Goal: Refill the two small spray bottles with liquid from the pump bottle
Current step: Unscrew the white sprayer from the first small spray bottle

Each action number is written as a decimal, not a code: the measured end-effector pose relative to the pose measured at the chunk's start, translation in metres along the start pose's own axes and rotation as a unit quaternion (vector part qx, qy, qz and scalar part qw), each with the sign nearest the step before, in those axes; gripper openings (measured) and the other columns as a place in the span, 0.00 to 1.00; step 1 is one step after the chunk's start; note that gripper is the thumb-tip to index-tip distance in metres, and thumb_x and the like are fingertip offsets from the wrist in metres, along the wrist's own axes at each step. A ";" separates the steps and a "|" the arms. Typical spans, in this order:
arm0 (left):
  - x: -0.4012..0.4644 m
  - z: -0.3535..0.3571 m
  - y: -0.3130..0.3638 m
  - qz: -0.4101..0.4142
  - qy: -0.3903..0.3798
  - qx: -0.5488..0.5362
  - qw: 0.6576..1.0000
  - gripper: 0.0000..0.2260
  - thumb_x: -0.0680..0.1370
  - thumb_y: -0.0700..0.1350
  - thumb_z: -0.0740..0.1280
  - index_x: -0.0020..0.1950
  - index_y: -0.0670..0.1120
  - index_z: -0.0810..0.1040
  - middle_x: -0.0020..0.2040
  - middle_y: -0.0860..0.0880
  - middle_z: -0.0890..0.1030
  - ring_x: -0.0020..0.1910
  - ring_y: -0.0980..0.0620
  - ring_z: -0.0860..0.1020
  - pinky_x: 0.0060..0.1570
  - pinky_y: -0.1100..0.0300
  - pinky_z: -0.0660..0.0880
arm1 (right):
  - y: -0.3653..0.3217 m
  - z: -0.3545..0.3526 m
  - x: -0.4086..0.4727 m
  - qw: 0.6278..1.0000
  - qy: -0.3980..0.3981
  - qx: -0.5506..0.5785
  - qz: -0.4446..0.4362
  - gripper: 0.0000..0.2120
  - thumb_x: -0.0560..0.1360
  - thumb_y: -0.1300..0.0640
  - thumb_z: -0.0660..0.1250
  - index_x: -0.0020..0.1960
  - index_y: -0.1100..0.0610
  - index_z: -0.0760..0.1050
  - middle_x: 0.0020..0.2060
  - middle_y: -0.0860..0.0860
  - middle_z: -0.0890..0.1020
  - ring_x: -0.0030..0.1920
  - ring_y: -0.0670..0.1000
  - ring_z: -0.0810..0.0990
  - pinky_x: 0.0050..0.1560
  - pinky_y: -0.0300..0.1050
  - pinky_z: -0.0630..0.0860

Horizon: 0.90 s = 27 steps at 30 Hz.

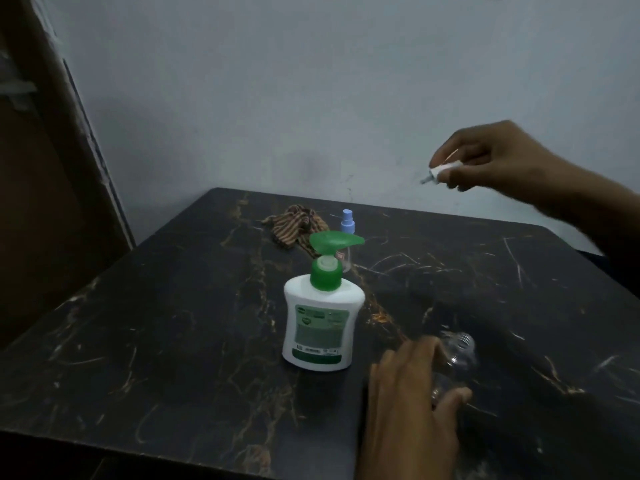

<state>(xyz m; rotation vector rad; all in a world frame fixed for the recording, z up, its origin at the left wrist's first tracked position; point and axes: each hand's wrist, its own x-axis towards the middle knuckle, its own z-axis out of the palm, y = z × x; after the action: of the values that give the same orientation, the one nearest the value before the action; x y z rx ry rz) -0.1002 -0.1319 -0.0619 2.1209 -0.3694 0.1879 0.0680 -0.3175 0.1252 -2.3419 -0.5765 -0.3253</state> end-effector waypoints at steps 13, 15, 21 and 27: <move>0.006 0.013 -0.032 0.021 0.010 0.183 0.983 0.34 0.52 0.77 0.59 0.53 0.64 0.70 0.38 0.69 0.78 0.33 0.70 0.76 0.32 0.77 0.54 | 0.073 0.164 0.141 0.984 -0.093 0.119 0.091 0.10 0.75 0.63 0.76 0.53 0.67 0.83 0.46 0.59 0.87 0.44 0.49 0.84 0.40 0.39 0.80; 0.007 0.003 -0.038 0.035 0.004 0.191 0.981 0.33 0.53 0.76 0.57 0.54 0.63 0.67 0.37 0.68 0.79 0.33 0.70 0.76 0.32 0.74 0.59 | 0.080 0.167 0.138 0.983 -0.096 0.124 0.094 0.09 0.76 0.62 0.76 0.53 0.66 0.83 0.46 0.58 0.88 0.45 0.50 0.85 0.44 0.43 0.81; 0.025 0.007 -0.018 0.042 -0.031 0.067 0.996 0.24 0.73 0.63 0.62 0.68 0.60 0.70 0.59 0.63 0.80 0.56 0.59 0.81 0.52 0.63 0.68 | 0.115 0.131 0.066 0.985 -0.035 0.103 0.133 0.09 0.76 0.54 0.76 0.51 0.60 0.84 0.46 0.54 0.88 0.49 0.55 0.86 0.52 0.53 0.81; 0.008 0.012 -0.011 0.036 -0.025 0.028 0.999 0.24 0.67 0.64 0.62 0.62 0.61 0.73 0.53 0.64 0.79 0.49 0.63 0.75 0.48 0.68 0.70 | 0.101 0.103 -0.041 0.985 -0.018 0.127 0.119 0.07 0.76 0.57 0.74 0.52 0.59 0.83 0.47 0.52 0.87 0.49 0.50 0.86 0.49 0.41 0.81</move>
<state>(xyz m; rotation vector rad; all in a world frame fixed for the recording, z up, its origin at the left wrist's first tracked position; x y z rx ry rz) -0.0889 -0.1380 -0.0748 2.1717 -0.4770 0.1887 0.0891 -0.3275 -0.0229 -2.1437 -0.3269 -0.0929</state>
